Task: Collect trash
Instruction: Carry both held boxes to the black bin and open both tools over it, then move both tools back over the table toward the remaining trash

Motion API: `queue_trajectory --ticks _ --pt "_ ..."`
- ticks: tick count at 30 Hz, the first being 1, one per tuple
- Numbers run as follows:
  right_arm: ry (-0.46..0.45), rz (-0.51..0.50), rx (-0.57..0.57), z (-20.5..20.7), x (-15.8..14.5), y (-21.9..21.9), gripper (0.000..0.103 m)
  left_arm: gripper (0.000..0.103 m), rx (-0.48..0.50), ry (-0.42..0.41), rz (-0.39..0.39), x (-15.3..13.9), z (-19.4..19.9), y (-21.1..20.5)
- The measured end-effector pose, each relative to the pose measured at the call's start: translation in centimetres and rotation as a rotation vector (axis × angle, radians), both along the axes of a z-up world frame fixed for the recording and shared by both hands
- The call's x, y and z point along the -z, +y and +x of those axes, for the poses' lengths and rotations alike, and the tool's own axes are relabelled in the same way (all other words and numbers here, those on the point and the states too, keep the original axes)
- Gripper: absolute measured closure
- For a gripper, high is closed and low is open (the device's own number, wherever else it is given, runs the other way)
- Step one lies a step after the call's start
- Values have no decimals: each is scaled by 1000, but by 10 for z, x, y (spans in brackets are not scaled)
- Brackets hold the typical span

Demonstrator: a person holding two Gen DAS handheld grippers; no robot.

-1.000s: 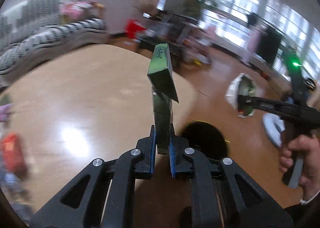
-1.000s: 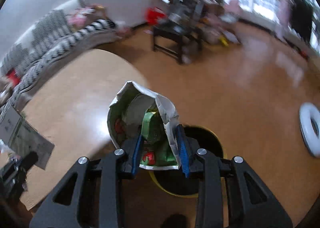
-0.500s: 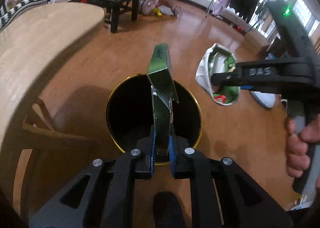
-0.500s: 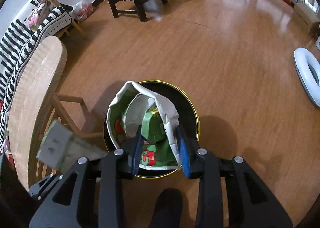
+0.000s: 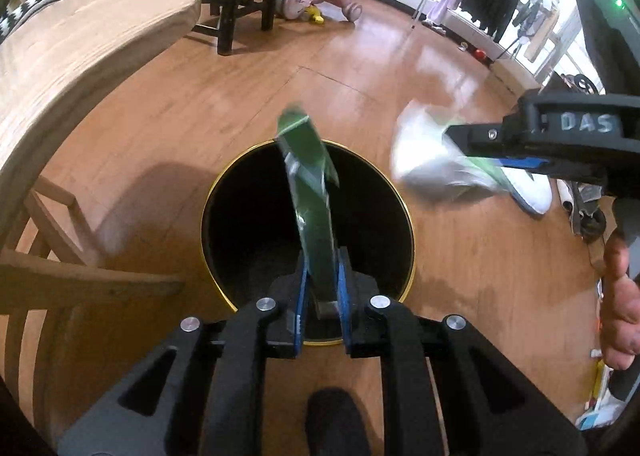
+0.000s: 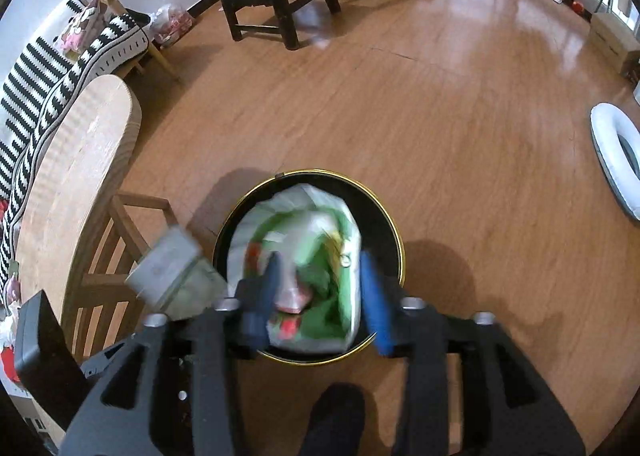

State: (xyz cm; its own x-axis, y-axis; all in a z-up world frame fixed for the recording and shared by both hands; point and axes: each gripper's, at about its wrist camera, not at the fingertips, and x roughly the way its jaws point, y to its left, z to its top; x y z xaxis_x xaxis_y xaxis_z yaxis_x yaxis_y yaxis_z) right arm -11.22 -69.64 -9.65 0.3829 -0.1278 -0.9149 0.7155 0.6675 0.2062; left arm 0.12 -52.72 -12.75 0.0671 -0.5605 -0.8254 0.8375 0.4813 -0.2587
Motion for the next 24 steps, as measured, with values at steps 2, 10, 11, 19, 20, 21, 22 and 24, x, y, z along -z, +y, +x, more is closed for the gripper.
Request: queue_trajectory --ticks 2,10,11,19,20,21,22,24 --pt "0 -19 0 0 -3 2 40 56 -19 -27 20 4 1 -1" --pt "-59 -118 12 -2 -37 14 26 25 -19 -51 -13 -26 -2 16" --pt "-68 -136 5 0 -43 17 22 21 -15 -48 -24 -30 -4 22" --pt "-190 -227 -130 32 -100 85 10 8 -109 -94 -121 -108 -2 118" --pt "-210 -219 -160 38 -106 95 10 8 -140 -112 -126 -115 2 132" --pt "-240 -210 -198 46 -113 112 10 8 -193 -140 -133 -126 8 155" --pt "-265 -207 -231 54 -121 129 10 8 -234 -159 -133 -133 13 173" --pt "-295 -199 -297 70 -130 159 10 8 -298 -186 -129 -143 23 212"
